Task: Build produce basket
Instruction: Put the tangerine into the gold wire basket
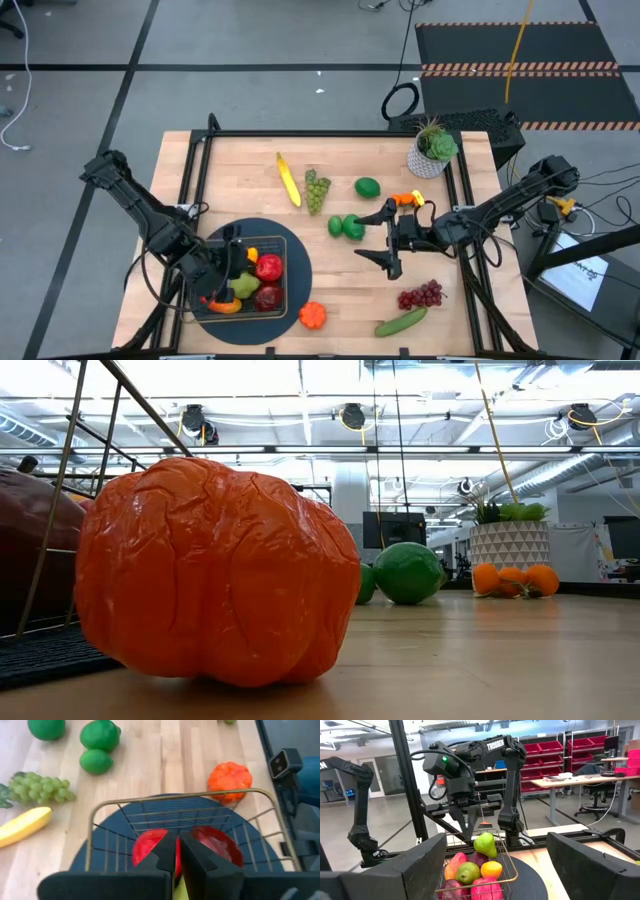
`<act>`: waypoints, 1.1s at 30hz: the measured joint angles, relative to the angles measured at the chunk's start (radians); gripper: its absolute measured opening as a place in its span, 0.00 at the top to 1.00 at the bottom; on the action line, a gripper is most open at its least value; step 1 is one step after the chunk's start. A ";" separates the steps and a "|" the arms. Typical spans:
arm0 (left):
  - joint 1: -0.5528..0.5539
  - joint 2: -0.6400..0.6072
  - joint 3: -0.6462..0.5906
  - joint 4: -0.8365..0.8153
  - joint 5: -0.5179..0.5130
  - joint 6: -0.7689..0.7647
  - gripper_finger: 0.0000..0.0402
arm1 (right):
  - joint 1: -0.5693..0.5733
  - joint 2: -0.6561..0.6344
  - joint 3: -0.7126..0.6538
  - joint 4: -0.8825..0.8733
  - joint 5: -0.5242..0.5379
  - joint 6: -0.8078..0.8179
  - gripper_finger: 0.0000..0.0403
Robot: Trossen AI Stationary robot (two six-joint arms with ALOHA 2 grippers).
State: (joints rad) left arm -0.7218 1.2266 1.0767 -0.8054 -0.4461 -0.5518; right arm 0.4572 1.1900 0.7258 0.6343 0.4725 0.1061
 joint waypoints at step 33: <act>0.164 0.000 0.000 0.001 0.002 0.268 0.94 | 0.029 0.076 0.010 -0.228 0.044 0.227 0.17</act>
State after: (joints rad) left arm -0.5580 1.2266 1.0767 -0.8043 -0.4443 -0.2835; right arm 0.4864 1.2658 0.7353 0.4062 0.5160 0.3332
